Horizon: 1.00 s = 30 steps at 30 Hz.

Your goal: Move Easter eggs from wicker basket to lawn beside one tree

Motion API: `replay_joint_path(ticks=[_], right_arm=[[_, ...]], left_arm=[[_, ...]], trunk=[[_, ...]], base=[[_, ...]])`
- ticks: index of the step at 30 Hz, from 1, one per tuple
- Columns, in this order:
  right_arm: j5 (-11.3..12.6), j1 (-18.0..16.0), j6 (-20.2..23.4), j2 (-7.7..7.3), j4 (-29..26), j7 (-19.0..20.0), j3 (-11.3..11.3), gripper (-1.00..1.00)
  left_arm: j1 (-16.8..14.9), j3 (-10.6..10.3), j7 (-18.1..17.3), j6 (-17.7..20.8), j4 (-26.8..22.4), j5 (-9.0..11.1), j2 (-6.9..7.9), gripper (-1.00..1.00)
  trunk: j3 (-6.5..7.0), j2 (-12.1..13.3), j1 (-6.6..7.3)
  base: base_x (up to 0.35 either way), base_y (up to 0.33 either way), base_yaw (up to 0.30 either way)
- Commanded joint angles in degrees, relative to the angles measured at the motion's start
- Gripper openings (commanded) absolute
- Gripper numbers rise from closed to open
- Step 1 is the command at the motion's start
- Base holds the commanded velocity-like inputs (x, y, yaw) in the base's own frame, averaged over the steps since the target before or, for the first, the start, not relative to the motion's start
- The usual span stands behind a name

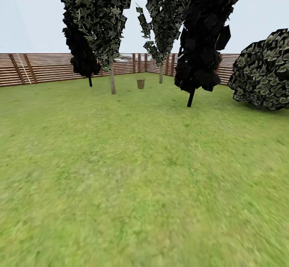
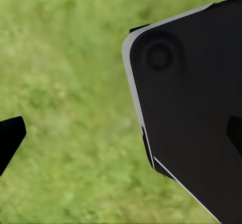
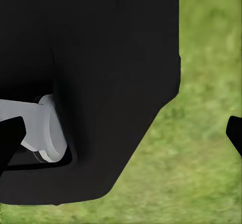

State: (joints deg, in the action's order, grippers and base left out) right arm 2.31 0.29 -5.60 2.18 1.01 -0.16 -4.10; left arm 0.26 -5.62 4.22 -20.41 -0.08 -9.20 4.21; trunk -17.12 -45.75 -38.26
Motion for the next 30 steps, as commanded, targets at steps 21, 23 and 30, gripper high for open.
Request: replay_joint_path(ticks=[21,23,30], right_arm=[[0.2,0.0,-0.4,0.01,0.1,0.0,-0.4,1.00],[0.2,0.0,-0.4,0.01,0.1,0.0,-0.4,1.00],[0.2,0.0,-0.4,0.01,0.1,0.0,-0.4,1.00]], left_arm=[[0.0,-0.4,0.4,-0.2,0.0,-0.4,0.04,1.00],[0.0,-0.4,0.4,-0.2,0.0,-0.4,0.06,1.00],[0.0,-0.4,0.4,-0.2,0.0,-0.4,0.09,1.00]], trunk=[[-0.04,0.0,-0.05],[-0.04,0.0,-0.05],[-0.04,0.0,-0.05]], base=[[0.340,0.000,0.000],[0.340,0.000,0.000],[0.340,0.000,0.000]])
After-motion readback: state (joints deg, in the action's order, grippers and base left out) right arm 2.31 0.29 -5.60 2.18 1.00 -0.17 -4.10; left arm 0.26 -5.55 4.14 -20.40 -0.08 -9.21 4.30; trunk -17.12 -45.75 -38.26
